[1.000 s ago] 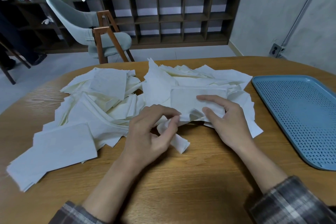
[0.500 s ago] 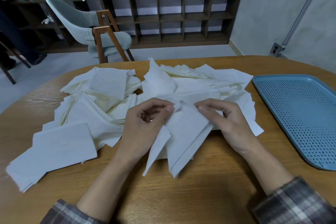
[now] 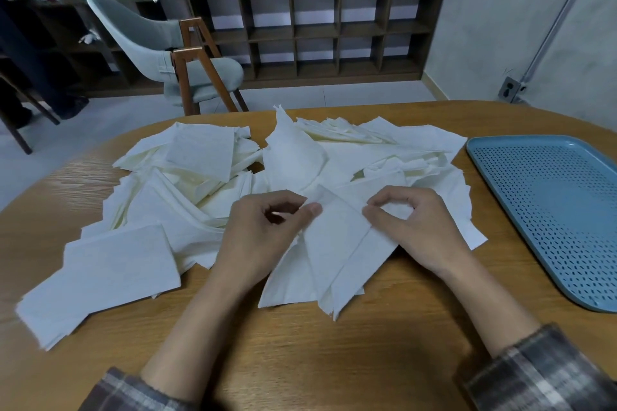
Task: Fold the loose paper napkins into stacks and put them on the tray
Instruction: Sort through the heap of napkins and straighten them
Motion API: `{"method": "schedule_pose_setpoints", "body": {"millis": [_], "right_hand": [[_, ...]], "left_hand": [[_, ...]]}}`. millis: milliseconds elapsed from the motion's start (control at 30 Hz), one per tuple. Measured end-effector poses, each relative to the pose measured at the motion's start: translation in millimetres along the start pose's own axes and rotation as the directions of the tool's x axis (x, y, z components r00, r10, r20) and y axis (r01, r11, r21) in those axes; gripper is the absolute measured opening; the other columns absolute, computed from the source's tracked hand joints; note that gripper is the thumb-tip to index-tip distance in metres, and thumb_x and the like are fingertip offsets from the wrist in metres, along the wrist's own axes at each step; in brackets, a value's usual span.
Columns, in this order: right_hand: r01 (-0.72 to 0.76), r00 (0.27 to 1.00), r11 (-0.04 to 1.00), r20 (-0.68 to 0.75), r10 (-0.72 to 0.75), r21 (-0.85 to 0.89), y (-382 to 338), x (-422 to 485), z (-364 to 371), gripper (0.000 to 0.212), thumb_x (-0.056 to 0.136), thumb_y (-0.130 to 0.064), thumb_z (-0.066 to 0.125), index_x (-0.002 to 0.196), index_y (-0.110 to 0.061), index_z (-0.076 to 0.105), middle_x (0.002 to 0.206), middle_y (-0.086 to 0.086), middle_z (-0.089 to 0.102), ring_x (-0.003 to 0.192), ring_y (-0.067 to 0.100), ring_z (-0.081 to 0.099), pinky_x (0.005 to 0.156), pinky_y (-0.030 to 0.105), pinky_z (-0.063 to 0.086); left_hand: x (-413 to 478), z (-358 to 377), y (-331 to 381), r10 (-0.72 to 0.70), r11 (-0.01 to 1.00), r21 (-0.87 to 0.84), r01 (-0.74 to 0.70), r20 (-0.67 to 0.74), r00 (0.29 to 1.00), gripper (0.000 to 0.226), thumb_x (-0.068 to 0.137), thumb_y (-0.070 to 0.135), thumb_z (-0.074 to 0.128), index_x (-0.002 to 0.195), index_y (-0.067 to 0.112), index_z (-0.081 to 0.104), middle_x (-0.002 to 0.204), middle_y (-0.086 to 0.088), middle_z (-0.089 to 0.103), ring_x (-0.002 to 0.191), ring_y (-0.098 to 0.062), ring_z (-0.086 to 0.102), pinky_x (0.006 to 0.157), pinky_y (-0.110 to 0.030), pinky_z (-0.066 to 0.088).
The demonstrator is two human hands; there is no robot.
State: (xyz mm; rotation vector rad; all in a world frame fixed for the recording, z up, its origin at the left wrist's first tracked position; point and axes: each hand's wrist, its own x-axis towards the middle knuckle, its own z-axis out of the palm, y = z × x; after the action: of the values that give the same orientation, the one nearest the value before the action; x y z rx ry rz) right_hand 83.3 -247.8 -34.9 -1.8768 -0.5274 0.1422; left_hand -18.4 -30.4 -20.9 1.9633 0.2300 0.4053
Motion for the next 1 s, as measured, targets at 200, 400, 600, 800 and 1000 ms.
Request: {"method": "schedule_pose_setpoints", "body": {"millis": [200,400,600,800,1000], "right_hand": [[0.021,0.999,0.999,0.033,-0.022,0.026,-2.1,-0.2,-2.2,0.007,0.093,-0.029,0.077,0.089,-0.028,0.082,0.100,-0.020,0.078,0.107,-0.003,0.067,0.098,0.021,0.043],[0.105,0.989,0.981,0.087,-0.121,0.165,-12.6,-3.7,-0.6,0.025,0.096,-0.036,0.066,0.101,-0.018,0.083,0.107,-0.011,0.079,0.112,0.003,0.068,0.093,0.008,0.041],[0.025,0.981,0.989,0.185,-0.053,0.147,-10.0,-4.5,4.0,0.016,0.093,-0.031,0.076,0.097,-0.017,0.081,0.105,-0.007,0.079,0.108,0.007,0.071,0.096,0.022,0.049],[-0.020,0.998,0.973,0.068,0.004,0.231,-9.6,-1.5,-0.1,0.010,0.097,-0.023,0.074,0.099,-0.015,0.079,0.105,-0.005,0.080,0.102,0.011,0.074,0.089,0.020,0.051],[-0.014,0.985,0.968,0.170,-0.030,0.252,-14.4,-5.0,2.8,0.024,0.096,-0.020,0.072,0.119,-0.024,0.073,0.121,-0.010,0.075,0.117,0.009,0.068,0.100,0.025,0.051]], "left_hand": [[2.8,-16.9,7.9,0.030,0.974,-0.228,-0.007,0.096,0.995,0.016,0.098,0.015,0.071,0.091,0.002,0.078,0.081,-0.006,0.078,0.075,-0.008,0.070,0.068,-0.013,0.047],[-0.8,-3.5,3.5,0.032,0.988,-0.153,-0.003,0.191,0.981,0.020,0.097,0.033,0.074,0.091,0.014,0.077,0.074,-0.032,0.059,0.063,-0.025,0.052,0.060,-0.031,0.036],[-4.8,15.3,3.4,-0.009,0.989,-0.142,0.031,0.153,0.988,0.014,0.088,0.041,0.079,0.092,0.027,0.081,0.082,-0.001,0.071,0.069,-0.028,0.064,0.064,-0.028,0.044],[0.6,3.5,1.0,-0.055,0.989,-0.129,0.075,0.152,0.987,0.030,0.086,0.028,0.086,0.111,0.039,0.074,0.086,-0.001,0.074,0.078,-0.014,0.076,0.068,-0.026,0.055],[4.1,-3.4,1.3,-0.034,0.983,-0.180,0.041,0.040,0.999,0.030,0.082,0.021,0.090,0.107,0.031,0.078,0.085,0.000,0.078,0.088,-0.013,0.073,0.079,-0.027,0.054]]}}
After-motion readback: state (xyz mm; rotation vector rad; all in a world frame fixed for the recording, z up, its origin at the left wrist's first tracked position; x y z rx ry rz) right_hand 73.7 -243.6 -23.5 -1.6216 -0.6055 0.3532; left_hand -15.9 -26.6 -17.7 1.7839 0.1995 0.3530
